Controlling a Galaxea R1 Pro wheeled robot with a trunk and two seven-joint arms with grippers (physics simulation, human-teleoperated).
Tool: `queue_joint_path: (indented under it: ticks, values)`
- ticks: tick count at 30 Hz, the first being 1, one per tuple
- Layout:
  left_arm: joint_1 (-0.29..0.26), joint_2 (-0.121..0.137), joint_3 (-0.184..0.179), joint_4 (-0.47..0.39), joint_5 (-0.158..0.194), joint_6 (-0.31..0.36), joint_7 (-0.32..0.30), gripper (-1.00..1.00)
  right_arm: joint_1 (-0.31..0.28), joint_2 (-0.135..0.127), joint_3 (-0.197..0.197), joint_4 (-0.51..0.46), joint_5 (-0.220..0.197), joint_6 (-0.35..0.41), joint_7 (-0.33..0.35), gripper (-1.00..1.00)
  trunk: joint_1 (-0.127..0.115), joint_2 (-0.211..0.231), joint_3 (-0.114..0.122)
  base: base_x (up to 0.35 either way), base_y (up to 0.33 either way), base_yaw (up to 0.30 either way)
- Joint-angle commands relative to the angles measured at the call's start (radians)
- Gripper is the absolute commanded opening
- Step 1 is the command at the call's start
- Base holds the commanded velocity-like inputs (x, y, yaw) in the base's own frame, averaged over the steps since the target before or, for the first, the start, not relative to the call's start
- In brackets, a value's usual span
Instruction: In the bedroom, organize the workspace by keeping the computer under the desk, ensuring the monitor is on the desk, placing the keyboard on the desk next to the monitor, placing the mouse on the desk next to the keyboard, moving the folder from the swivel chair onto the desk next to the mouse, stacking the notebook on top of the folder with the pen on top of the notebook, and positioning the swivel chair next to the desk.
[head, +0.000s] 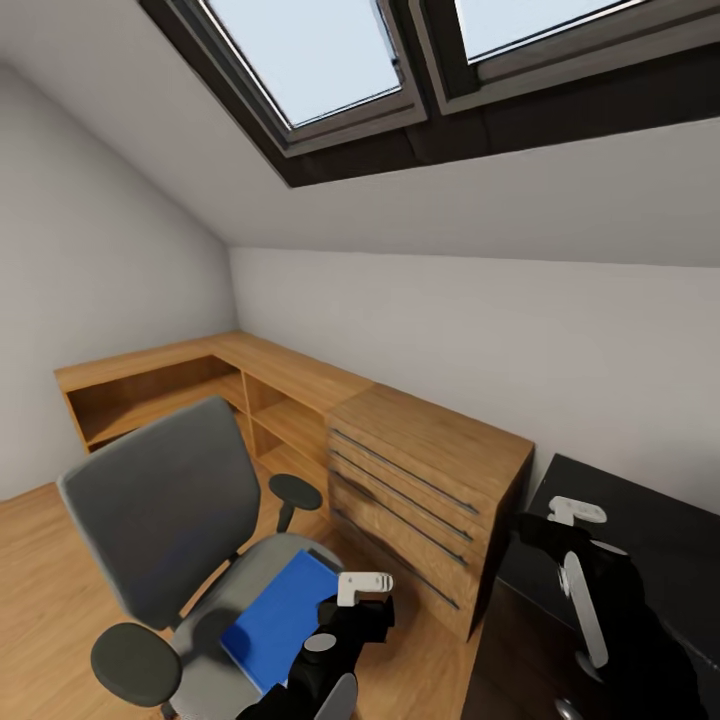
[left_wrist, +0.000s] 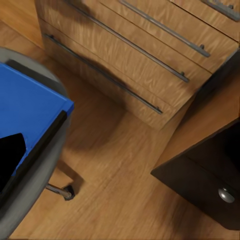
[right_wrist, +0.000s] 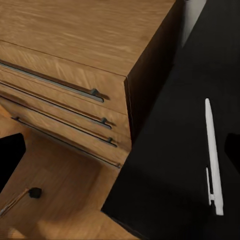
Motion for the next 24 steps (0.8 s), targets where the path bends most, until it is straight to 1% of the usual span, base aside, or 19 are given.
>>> queue_joint_path:
  ticks: [1,5,12,14,16,18,21,22,23,24]
  values:
    - [-0.001,0.000,-0.003,-0.001,0.008,0.002,0.008,1.00,0.000,0.000,-0.001,-0.002,-0.007,0.005,-0.003,1.00,0.000,-0.001,-0.001,0.000,0.000,0.265]
    - [-0.001,0.001,-0.004,-0.001,0.008,0.002,0.009,1.00,0.000,0.001,-0.001,-0.003,-0.006,0.004,-0.004,1.00,0.000,-0.001,-0.001,0.000,0.000,0.271]
    - [-0.001,0.012,-0.006,-0.010,0.006,0.000,0.009,1.00,0.000,0.001,-0.001,-0.004,-0.005,0.004,-0.004,1.00,0.000,-0.001,-0.001,0.000,0.000,0.276]
    - [-0.001,0.015,-0.007,-0.026,0.005,-0.001,0.015,1.00,0.000,0.000,-0.001,-0.004,-0.004,0.004,-0.004,1.00,0.000,-0.001,-0.001,0.000,0.000,0.252]
    - [0.001,0.019,-0.007,-0.043,0.005,-0.001,0.025,1.00,0.000,0.000,-0.001,-0.004,-0.004,0.004,-0.004,1.00,0.000,-0.001,-0.001,0.000,0.000,0.182]
    - [0.015,0.028,-0.010,-0.077,0.005,-0.001,0.051,1.00,0.000,0.000,-0.002,-0.004,-0.004,0.004,-0.004,1.00,0.000,-0.001,-0.002,0.000,0.000,0.093]
    - [0.031,0.038,-0.023,-0.117,0.004,-0.001,0.083,1.00,0.000,0.000,-0.002,-0.004,-0.004,0.004,-0.003,1.00,0.000,-0.001,-0.002,0.000,0.000,0.054]
    - [0.052,0.077,-0.049,-0.211,0.006,0.000,0.143,1.00,0.000,0.000,-0.001,-0.003,-0.004,0.004,-0.004,1.00,0.000,-0.001,-0.002,0.000,0.000,0.009]
    - [0.055,0.090,-0.057,-0.235,0.006,0.000,0.151,1.00,0.000,0.000,-0.001,-0.003,-0.003,0.004,-0.004,1.00,0.000,-0.001,-0.002,0.000,0.000,0.006]
    - [0.055,0.096,-0.060,-0.246,0.007,0.000,0.154,1.00,0.000,0.000,-0.001,-0.003,-0.003,0.004,-0.004,1.00,0.000,-0.001,-0.002,0.000,0.000,0.005]
